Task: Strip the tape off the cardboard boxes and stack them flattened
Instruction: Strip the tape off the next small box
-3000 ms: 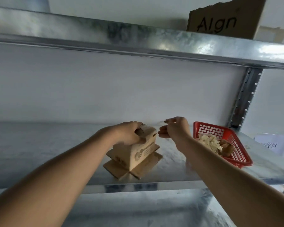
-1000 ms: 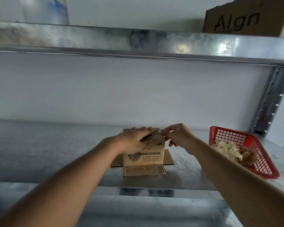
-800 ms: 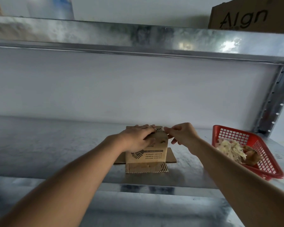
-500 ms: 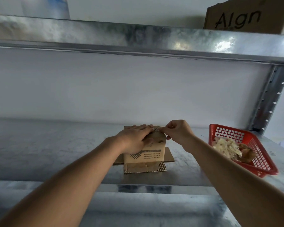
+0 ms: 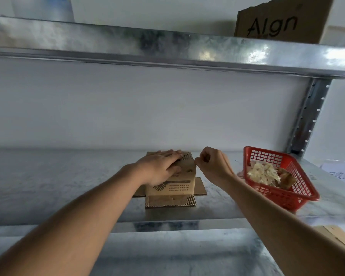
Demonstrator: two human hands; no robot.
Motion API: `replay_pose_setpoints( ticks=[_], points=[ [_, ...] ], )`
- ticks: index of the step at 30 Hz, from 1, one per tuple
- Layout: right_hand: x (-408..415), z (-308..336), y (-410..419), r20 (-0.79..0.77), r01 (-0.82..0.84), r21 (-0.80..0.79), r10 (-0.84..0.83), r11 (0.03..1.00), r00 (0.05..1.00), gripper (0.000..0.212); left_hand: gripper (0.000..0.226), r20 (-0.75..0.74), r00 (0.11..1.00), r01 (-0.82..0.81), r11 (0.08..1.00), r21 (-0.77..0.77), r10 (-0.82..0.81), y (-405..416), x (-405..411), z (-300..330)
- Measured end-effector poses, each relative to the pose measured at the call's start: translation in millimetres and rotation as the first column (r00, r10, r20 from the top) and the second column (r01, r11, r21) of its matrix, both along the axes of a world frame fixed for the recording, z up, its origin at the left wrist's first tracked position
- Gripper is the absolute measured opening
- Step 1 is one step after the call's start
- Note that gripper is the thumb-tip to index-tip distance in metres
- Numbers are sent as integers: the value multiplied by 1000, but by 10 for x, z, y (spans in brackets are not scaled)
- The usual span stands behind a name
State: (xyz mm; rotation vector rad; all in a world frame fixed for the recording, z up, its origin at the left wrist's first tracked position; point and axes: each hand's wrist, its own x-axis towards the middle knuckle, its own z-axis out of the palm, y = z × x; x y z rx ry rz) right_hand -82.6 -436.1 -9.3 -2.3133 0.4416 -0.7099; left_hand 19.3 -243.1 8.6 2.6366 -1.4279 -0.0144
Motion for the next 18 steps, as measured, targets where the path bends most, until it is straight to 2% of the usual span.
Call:
replay_pose_setpoints(
  ticks=[2, 9, 12, 15, 18],
  points=[
    [-1, -10, -23, 6, 11, 18, -11, 1000, 1000, 11, 62, 5, 1000, 12, 1000, -2, -12, 2, 15, -5],
    [45, -64, -198, -21, 37, 339, -32, 940, 999, 14, 61, 50, 997, 62, 998, -18, -61, 13, 95, -66],
    [25, -34, -231, 29, 12, 439, -28, 898, 999, 18, 61, 54, 997, 63, 998, -10, -62, 6, 109, -67],
    [37, 33, -205, 59, 24, 391, -51, 920, 997, 16, 60, 59, 997, 51, 999, 5, -51, 5, 114, -58],
    [28, 37, -169, -15, 42, 297, -39, 954, 999, 22, 60, 61, 997, 54, 998, 12, -55, -3, 109, -64]
  ],
)
